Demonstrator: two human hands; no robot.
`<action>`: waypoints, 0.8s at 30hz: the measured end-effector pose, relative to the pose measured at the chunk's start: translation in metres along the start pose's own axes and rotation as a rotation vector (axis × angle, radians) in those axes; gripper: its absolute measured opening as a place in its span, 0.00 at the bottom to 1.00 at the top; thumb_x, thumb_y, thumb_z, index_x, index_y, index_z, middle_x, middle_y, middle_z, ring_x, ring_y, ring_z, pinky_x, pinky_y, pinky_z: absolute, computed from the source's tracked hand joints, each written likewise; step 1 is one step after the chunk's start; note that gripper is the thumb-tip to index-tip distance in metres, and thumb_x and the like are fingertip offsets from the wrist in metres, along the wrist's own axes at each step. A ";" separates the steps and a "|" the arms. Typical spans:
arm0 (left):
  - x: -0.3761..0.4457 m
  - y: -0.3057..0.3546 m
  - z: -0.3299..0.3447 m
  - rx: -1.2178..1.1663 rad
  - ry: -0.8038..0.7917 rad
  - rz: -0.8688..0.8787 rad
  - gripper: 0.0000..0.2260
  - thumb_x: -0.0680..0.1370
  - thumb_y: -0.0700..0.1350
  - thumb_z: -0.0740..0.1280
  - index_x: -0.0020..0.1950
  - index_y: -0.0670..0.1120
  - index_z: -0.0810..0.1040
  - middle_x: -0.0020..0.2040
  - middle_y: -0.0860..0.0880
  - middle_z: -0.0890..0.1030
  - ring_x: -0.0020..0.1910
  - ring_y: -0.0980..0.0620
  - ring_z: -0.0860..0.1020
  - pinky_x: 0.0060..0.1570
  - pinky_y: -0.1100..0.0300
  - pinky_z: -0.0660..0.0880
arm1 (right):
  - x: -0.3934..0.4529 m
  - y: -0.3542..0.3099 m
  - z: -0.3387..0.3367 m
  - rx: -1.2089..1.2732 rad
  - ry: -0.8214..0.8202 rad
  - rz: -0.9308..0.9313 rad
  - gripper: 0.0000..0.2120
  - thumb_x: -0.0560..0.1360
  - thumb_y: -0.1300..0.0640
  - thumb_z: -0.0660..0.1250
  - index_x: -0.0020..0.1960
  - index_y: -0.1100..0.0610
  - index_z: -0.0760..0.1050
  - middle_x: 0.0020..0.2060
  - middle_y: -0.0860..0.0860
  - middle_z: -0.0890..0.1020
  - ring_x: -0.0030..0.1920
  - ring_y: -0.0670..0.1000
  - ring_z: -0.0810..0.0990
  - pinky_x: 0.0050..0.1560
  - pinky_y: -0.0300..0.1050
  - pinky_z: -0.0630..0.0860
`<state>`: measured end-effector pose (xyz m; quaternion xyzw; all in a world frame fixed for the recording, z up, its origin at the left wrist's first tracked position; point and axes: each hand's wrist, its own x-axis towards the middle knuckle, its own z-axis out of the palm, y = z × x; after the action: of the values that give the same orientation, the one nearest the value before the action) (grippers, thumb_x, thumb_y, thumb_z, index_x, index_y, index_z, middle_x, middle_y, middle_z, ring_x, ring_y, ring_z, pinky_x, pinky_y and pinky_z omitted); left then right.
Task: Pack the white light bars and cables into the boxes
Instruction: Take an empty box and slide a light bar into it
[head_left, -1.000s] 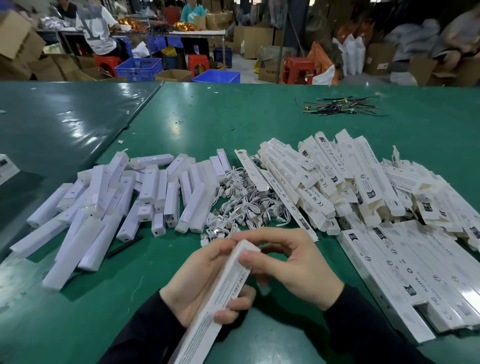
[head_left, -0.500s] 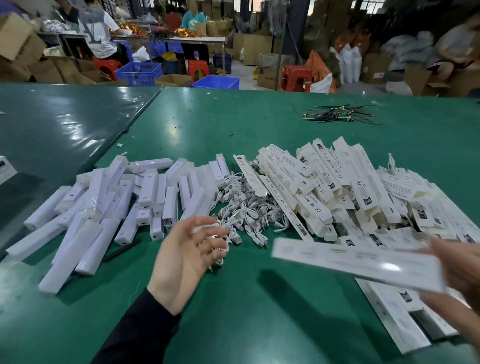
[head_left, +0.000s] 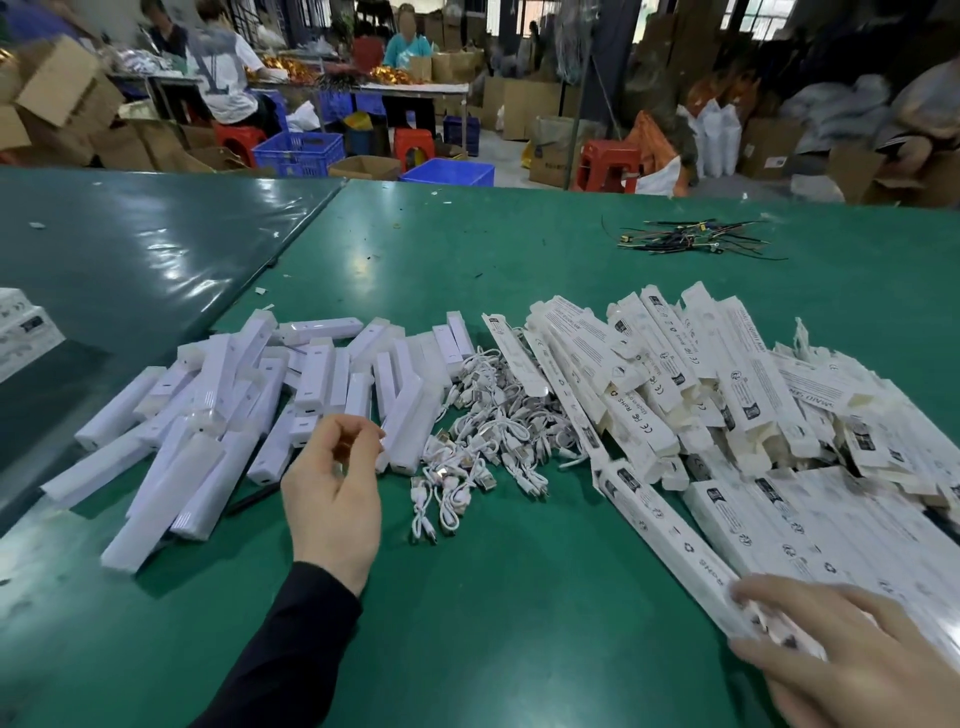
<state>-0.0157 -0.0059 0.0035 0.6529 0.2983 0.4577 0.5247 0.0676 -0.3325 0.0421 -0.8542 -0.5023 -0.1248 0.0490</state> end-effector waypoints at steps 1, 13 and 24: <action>0.000 0.000 -0.001 0.044 0.004 0.032 0.06 0.74 0.49 0.63 0.38 0.53 0.76 0.35 0.54 0.78 0.37 0.54 0.72 0.38 0.59 0.69 | 0.013 -0.002 -0.002 0.012 0.025 0.019 0.25 0.83 0.47 0.48 0.37 0.45 0.81 0.44 0.50 0.82 0.39 0.51 0.83 0.44 0.53 0.77; 0.000 -0.003 -0.003 0.288 -0.008 0.276 0.06 0.75 0.45 0.63 0.39 0.48 0.75 0.33 0.48 0.75 0.33 0.46 0.72 0.33 0.48 0.70 | 0.071 -0.019 0.008 -0.137 -0.288 0.422 0.18 0.81 0.47 0.56 0.70 0.42 0.62 0.46 0.45 0.74 0.51 0.50 0.78 0.43 0.42 0.75; -0.005 -0.002 0.002 0.323 -0.079 0.360 0.07 0.74 0.49 0.60 0.38 0.50 0.73 0.31 0.57 0.71 0.31 0.54 0.68 0.30 0.64 0.63 | 0.164 -0.016 0.041 -0.055 -0.130 0.445 0.17 0.79 0.39 0.58 0.44 0.52 0.70 0.36 0.46 0.74 0.36 0.47 0.74 0.39 0.44 0.73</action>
<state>-0.0161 -0.0102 0.0006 0.7884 0.2256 0.4641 0.3349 0.1368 -0.1768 0.0449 -0.9512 -0.3001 -0.0694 0.0195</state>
